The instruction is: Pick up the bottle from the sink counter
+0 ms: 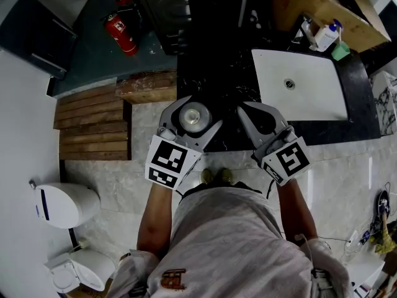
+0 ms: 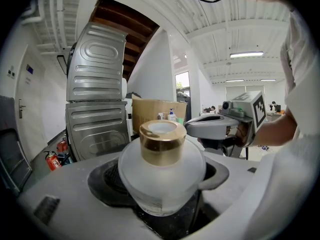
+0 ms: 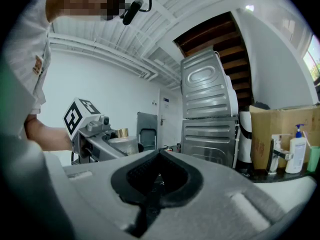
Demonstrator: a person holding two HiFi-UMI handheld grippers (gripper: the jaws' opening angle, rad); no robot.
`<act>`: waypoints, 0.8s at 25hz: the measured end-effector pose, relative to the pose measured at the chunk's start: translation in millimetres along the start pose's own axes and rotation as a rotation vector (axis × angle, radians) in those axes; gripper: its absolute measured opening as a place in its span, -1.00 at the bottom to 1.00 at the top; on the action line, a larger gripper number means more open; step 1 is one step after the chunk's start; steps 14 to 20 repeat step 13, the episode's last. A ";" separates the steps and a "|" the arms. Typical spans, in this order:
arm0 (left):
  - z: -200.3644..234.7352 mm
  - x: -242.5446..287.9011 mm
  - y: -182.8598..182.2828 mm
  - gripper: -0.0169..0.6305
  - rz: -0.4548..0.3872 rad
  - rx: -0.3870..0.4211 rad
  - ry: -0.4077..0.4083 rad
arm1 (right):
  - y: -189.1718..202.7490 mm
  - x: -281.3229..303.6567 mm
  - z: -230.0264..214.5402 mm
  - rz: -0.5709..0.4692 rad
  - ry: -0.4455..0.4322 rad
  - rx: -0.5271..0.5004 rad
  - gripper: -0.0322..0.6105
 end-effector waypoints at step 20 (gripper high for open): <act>0.2 -0.1 4.1 0.08 0.002 0.000 0.005 | 1.1 0.8 2.6 0.002 0.003 0.000 -0.90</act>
Point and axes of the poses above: the fingertips, and each gripper's own axes: x forward along the fingers, z to its left, y out of its underside, the point moved 4 cm from there along -x, backward along the fingers, and after that the axes turned 13 degrees about z, right-handed, at the moved point
